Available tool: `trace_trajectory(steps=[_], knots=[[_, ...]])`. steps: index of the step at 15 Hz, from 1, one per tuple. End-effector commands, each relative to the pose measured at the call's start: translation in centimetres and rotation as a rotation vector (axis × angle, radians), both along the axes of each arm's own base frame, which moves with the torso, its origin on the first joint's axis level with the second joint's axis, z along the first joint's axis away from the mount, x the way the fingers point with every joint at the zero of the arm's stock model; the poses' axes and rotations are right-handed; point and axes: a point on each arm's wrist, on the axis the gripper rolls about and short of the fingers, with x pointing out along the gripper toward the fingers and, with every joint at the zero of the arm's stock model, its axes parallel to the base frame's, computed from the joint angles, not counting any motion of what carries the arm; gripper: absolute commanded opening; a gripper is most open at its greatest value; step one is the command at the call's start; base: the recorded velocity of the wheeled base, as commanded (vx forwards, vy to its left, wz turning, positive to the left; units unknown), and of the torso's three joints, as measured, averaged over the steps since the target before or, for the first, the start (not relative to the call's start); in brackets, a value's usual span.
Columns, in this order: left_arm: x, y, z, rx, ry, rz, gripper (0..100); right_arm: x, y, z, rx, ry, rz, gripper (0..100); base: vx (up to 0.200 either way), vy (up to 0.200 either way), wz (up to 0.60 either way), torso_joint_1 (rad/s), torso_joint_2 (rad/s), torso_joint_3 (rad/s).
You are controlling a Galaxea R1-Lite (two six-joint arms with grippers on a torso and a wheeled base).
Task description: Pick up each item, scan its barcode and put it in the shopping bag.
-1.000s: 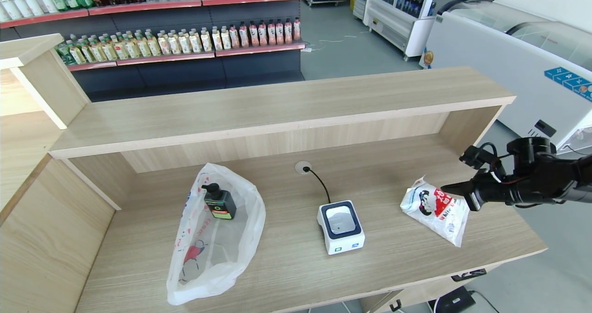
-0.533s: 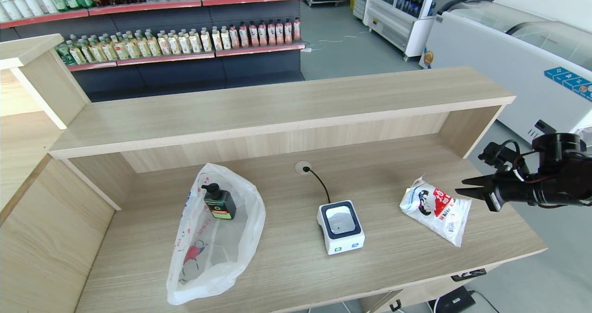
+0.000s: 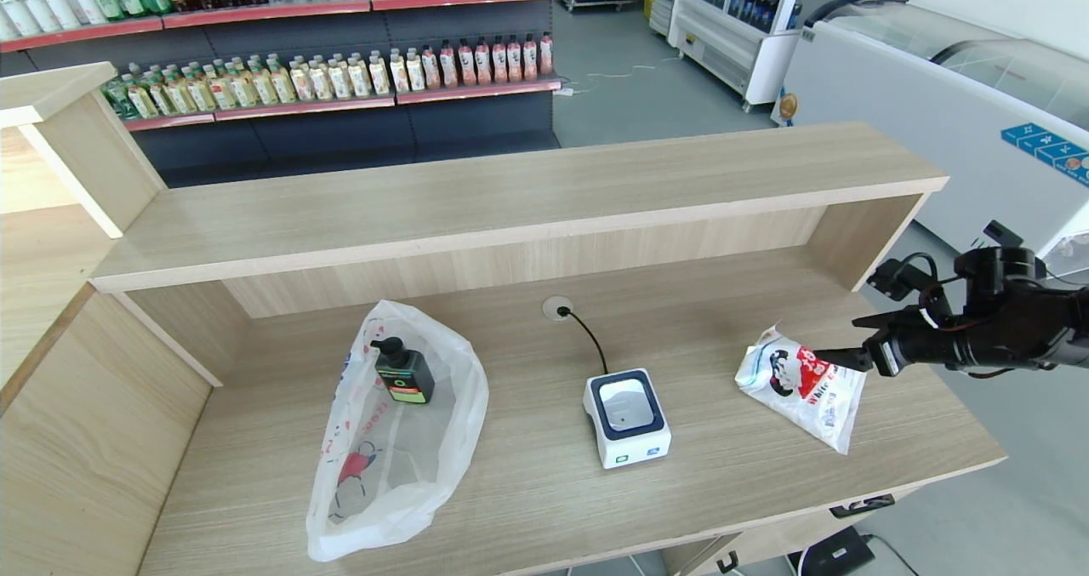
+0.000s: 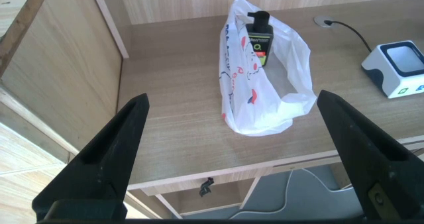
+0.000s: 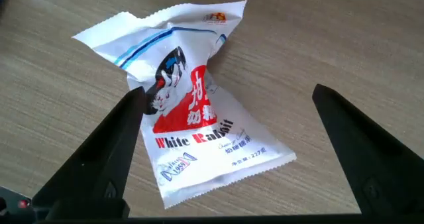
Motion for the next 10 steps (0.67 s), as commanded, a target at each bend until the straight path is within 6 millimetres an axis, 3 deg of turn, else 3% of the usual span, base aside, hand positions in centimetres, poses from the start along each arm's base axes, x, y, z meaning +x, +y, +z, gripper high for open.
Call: trace_trajectory(steps=[1, 5, 10], knots=[[0.0, 0.0, 0.0, 0.000, 0.000, 0.000, 100, 2.4, 1.3, -3.5, 0.051, 0.070, 0.018, 100, 0.000, 0.000, 0.00, 0.000, 0.00, 0.000], [0.0, 0.0, 0.0, 0.000, 0.000, 0.000, 100, 4.4, 3.3, -6.3, 0.056, 0.099, 0.069, 100, 0.000, 0.000, 0.00, 0.000, 0.00, 0.000], [0.0, 0.0, 0.0, 0.000, 0.000, 0.000, 100, 5.1, 5.0, -9.1, 0.063, 0.151, 0.107, 100, 0.000, 0.000, 0.00, 0.000, 0.00, 0.000]])
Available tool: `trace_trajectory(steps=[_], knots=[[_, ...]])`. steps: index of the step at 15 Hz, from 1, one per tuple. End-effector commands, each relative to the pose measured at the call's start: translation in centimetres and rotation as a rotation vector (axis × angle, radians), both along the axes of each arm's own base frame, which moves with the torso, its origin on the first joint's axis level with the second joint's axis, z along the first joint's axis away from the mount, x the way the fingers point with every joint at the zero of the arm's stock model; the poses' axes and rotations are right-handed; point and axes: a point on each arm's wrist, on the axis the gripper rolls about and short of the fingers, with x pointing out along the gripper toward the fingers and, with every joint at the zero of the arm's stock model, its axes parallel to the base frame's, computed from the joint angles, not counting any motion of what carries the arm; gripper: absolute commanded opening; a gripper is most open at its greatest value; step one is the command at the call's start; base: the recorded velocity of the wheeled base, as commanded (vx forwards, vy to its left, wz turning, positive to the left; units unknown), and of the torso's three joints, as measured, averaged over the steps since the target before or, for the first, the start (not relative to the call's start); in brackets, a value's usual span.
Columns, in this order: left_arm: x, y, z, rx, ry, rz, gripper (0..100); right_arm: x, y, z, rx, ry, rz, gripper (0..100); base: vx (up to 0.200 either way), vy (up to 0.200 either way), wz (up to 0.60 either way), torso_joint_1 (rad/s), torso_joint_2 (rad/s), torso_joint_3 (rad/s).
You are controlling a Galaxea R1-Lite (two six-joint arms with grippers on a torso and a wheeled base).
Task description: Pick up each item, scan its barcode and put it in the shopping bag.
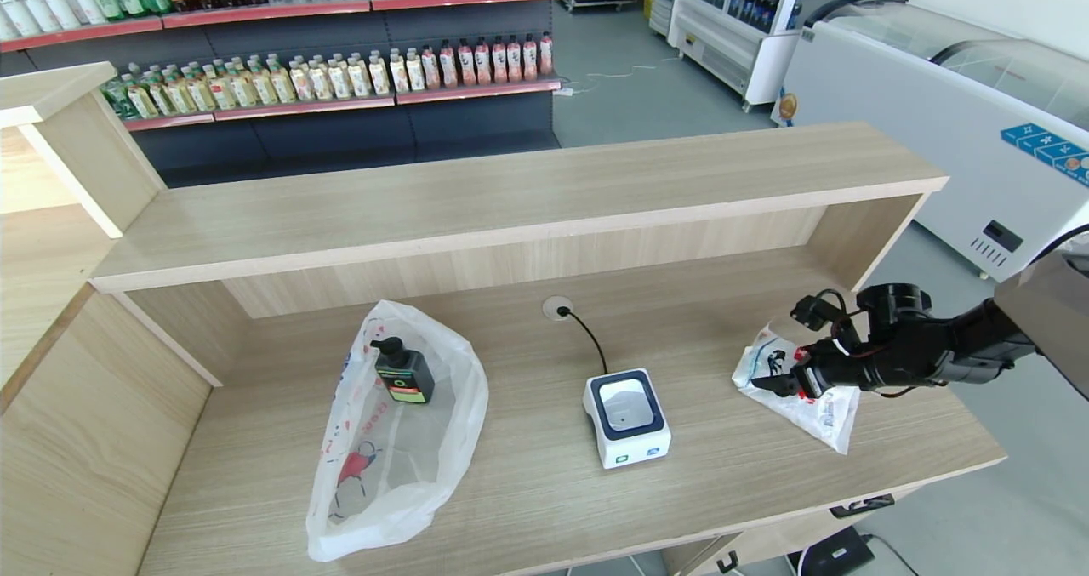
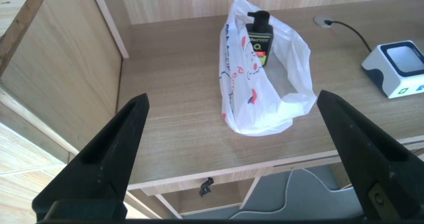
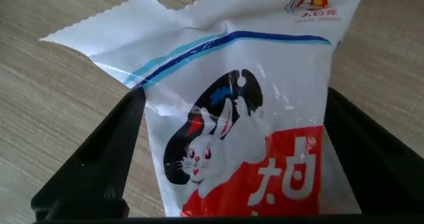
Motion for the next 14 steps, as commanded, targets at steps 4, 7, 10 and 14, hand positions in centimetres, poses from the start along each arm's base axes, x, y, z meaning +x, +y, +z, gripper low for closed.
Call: trace_trajectory(steps=[4, 7, 10, 14], knots=[[0.0, 0.0, 0.0, 0.000, 0.000, 0.000, 100, 0.3, 1.5, -1.8, -0.001, 0.028, 0.041, 100, 0.000, 0.000, 0.00, 0.000, 0.00, 0.000], [0.0, 0.0, 0.0, 0.000, 0.000, 0.000, 100, 0.3, 1.8, -1.3, -0.003, 0.023, 0.045, 0, 0.000, 0.000, 0.00, 0.000, 0.00, 0.000], [0.0, 0.0, 0.0, 0.000, 0.000, 0.000, 100, 0.0, 2.2, 0.9, -0.003, -0.016, 0.055, 0, 0.000, 0.000, 0.00, 0.000, 0.00, 0.000], [0.0, 0.0, 0.0, 0.000, 0.000, 0.000, 100, -0.9, 2.3, 3.7, -0.022, -0.083, 0.065, 0, 0.000, 0.000, 0.00, 0.000, 0.00, 0.000]])
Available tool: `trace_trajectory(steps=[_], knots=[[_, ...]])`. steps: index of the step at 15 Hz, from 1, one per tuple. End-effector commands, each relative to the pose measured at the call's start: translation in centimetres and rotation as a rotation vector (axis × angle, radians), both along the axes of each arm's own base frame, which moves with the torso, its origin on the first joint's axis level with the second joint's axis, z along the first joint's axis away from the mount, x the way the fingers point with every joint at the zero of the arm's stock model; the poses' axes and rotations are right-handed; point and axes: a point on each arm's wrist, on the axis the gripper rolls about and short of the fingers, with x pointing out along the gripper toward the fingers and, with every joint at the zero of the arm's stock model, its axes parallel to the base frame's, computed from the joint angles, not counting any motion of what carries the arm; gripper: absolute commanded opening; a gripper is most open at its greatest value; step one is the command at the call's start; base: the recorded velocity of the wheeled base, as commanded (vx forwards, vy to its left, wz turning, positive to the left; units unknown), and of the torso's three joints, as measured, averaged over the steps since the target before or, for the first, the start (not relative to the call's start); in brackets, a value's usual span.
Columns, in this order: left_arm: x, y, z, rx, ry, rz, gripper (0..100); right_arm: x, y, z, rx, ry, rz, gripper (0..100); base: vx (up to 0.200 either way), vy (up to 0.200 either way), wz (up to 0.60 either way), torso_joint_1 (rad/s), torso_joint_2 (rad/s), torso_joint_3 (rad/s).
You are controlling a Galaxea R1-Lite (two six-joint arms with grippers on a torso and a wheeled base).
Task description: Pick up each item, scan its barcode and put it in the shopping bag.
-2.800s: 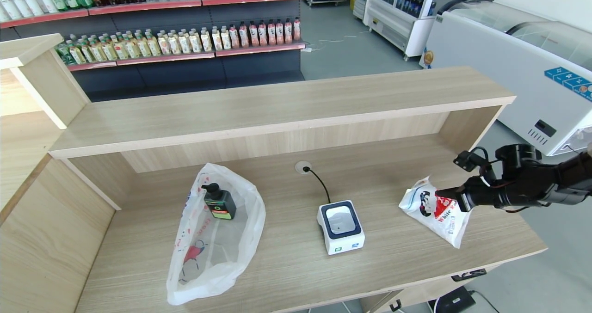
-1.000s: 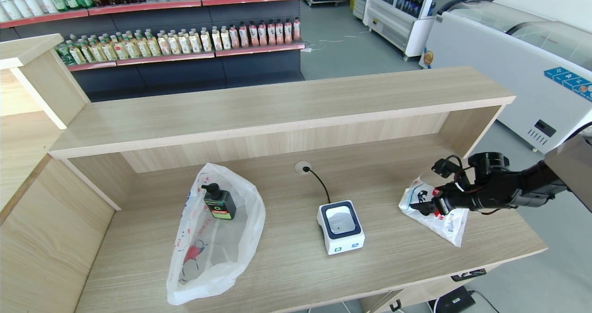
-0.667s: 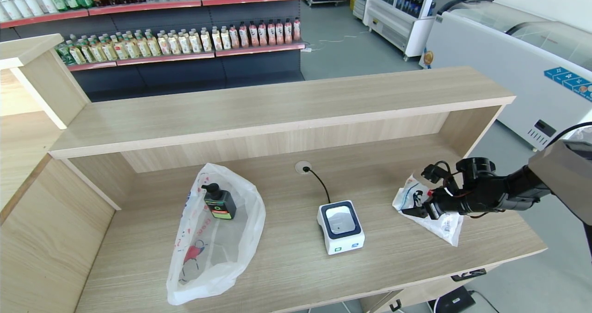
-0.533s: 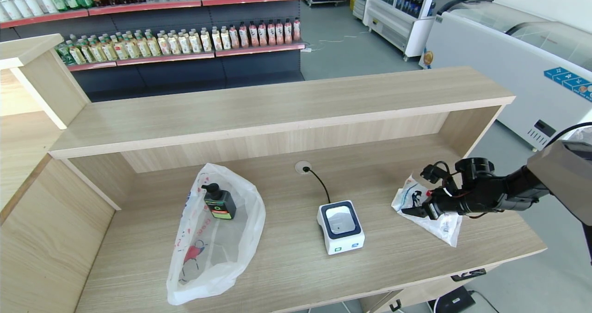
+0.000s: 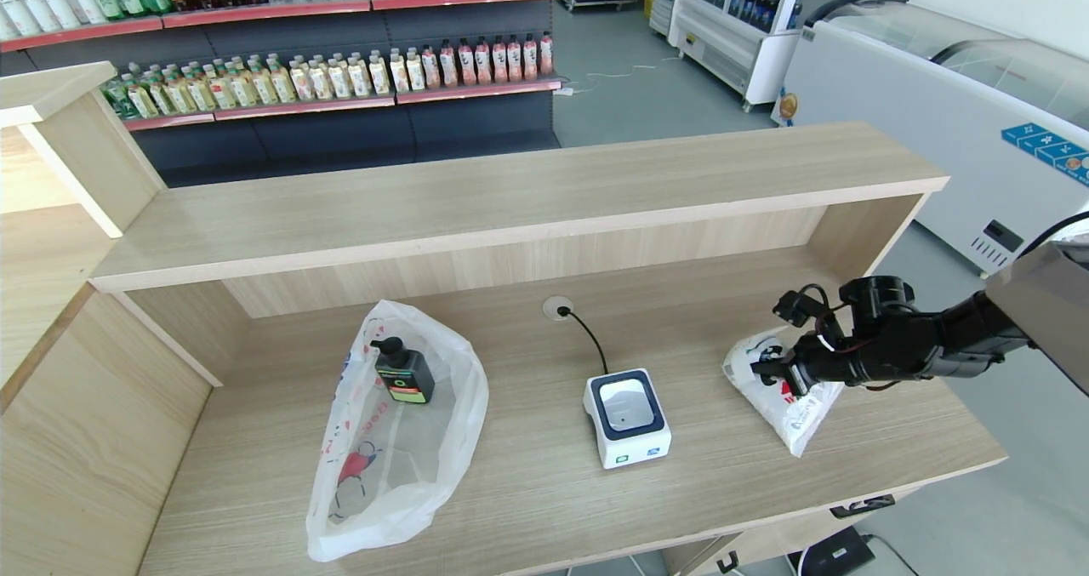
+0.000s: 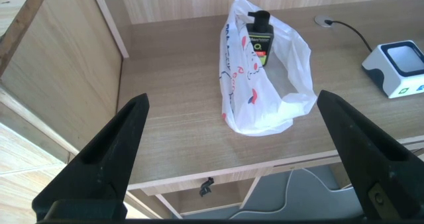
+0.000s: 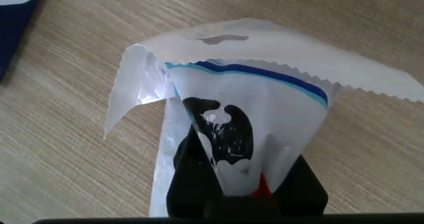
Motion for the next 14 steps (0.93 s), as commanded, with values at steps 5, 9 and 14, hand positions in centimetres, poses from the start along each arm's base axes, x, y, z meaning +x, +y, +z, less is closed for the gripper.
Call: trace_trajectory(steps=[5, 9, 14], knots=[[0.0, 0.0, 0.0, 0.000, 0.000, 0.000, 100, -3.5, 0.1, 7.4, -0.165, -0.274, 0.105, 0, 0.000, 0.000, 0.00, 0.000, 0.00, 0.000], [0.0, 0.0, 0.0, 0.000, 0.000, 0.000, 100, -8.5, 0.2, 12.4, -0.313, -0.504, 0.153, 0, 0.000, 0.000, 0.00, 0.000, 0.00, 0.000], [0.0, 0.0, 0.0, 0.000, 0.000, 0.000, 100, -14.6, -0.1, 18.4, -0.751, -0.950, 0.276, 0, 0.000, 0.000, 0.00, 0.000, 0.00, 0.000]])
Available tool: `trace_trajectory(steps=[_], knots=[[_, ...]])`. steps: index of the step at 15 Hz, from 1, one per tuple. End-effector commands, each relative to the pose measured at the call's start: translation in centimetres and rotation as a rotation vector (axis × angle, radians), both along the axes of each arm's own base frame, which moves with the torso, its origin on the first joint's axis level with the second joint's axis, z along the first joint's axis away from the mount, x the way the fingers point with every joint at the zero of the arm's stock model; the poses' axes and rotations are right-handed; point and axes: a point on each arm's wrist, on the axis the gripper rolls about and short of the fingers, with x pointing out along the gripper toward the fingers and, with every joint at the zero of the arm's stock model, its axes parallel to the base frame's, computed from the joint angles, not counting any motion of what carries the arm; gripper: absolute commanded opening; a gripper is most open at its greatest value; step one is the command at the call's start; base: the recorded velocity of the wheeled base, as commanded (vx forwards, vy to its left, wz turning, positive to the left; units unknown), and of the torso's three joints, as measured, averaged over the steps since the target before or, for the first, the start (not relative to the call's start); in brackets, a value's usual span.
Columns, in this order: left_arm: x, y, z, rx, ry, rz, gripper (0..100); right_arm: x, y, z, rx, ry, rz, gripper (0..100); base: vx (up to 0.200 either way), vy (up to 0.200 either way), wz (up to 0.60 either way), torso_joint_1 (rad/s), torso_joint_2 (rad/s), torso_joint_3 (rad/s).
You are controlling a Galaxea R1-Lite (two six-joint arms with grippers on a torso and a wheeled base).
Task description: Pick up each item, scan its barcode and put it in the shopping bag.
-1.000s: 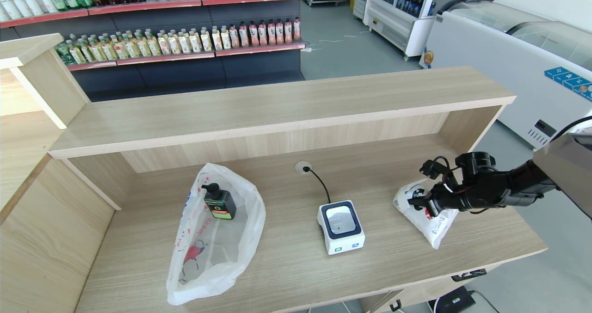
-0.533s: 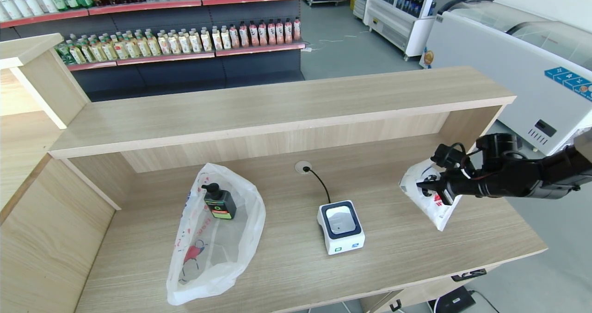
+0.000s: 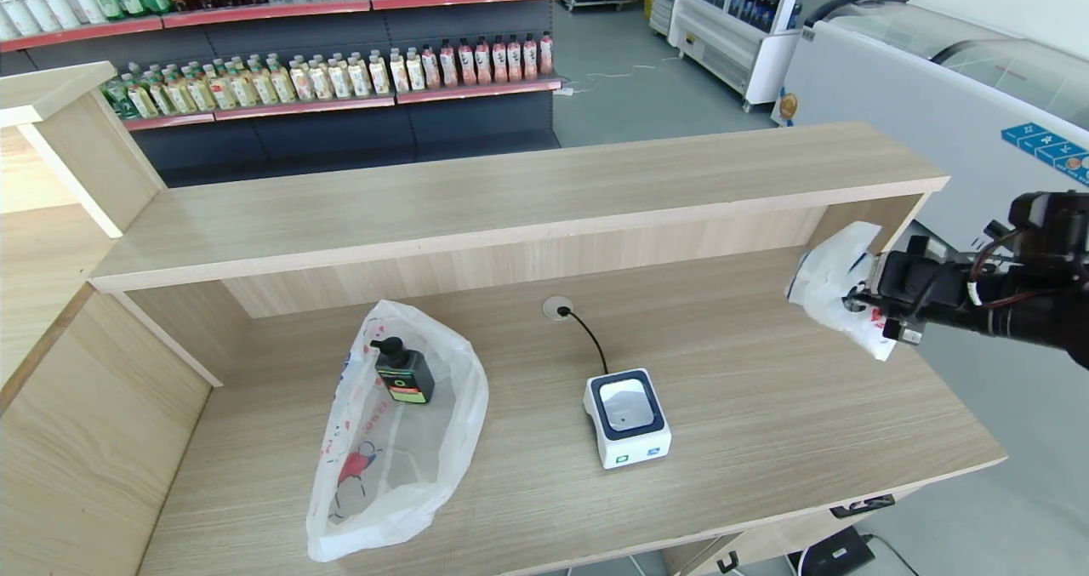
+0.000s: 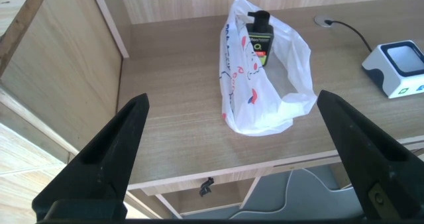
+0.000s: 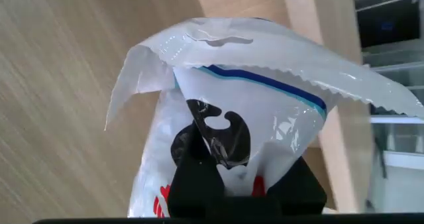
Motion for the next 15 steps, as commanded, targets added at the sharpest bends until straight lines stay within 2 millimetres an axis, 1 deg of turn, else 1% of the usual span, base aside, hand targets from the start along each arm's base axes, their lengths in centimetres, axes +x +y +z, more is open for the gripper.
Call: trace_trajectory(steps=[1, 2, 4, 5, 7, 8, 9, 10, 11, 12, 13, 14, 15], knots=[[0.0, 0.0, 0.0, 0.000, 0.000, 0.000, 100, -4.3, 0.3, 4.8, -0.135, -0.287, 0.007, 0, 0.000, 0.000, 0.00, 0.000, 0.00, 0.000], [0.0, 0.0, 0.0, 0.000, 0.000, 0.000, 100, -5.2, 0.5, 5.9, -0.202, -0.411, 0.009, 0, 0.000, 0.000, 0.00, 0.000, 0.00, 0.000], [0.0, 0.0, 0.0, 0.000, 0.000, 0.000, 100, -7.6, 1.0, 8.1, -0.377, -0.731, -0.005, 0, 0.000, 0.000, 0.00, 0.000, 0.00, 0.000], [0.0, 0.0, 0.0, 0.000, 0.001, -0.001, 100, -8.7, 1.3, 8.6, -0.470, -0.882, -0.022, 0, 0.000, 0.000, 0.00, 0.000, 0.00, 0.000], [0.0, 0.0, 0.0, 0.000, 0.000, 0.000, 100, -10.8, 2.6, 9.7, -0.684, -1.250, -0.012, 0, 0.000, 0.000, 0.00, 0.000, 0.00, 0.000], [0.0, 0.0, 0.0, 0.000, 0.000, 0.000, 100, -10.7, 3.3, 8.9, -0.792, -1.282, 0.062, 0, 0.000, 0.000, 0.00, 0.000, 0.00, 0.000], [0.0, 0.0, 0.0, 0.000, 0.000, 0.000, 100, -11.2, 4.2, 9.2, -0.920, -1.410, 0.109, 0, 0.000, 0.000, 0.00, 0.000, 0.00, 0.000], [0.0, 0.0, 0.0, 0.000, 0.000, 0.000, 100, -11.8, 5.2, 8.9, -1.063, -1.533, 0.153, 0, 0.000, 0.000, 0.00, 0.000, 0.00, 0.000], [0.0, 0.0, 0.0, 0.000, 0.000, 0.000, 100, -12.3, 5.6, 8.5, -1.122, -1.567, 0.155, 0, 0.000, 0.000, 0.00, 0.000, 0.00, 0.000], [0.0, 0.0, 0.0, 0.000, 0.000, 0.000, 100, -13.4, 6.1, 7.0, -1.240, -1.613, 0.169, 0, 0.000, 0.000, 0.00, 0.000, 0.00, 0.000], [0.0, 0.0, 0.0, 0.000, 0.000, 0.000, 100, -13.3, 6.7, 6.7, -1.297, -1.686, 0.198, 0, 0.000, 0.000, 0.00, 0.000, 0.00, 0.000], [0.0, 0.0, 0.0, 0.000, 0.000, 0.000, 100, -13.2, 7.5, 6.5, -1.290, -1.747, 0.247, 0, 0.000, 0.000, 0.00, 0.000, 0.00, 0.000], [0.0, 0.0, 0.0, 0.000, 0.000, 0.000, 100, -13.1, 7.9, 6.4, -1.274, -1.755, 0.262, 0, 0.000, 0.000, 0.00, 0.000, 0.00, 0.000]])
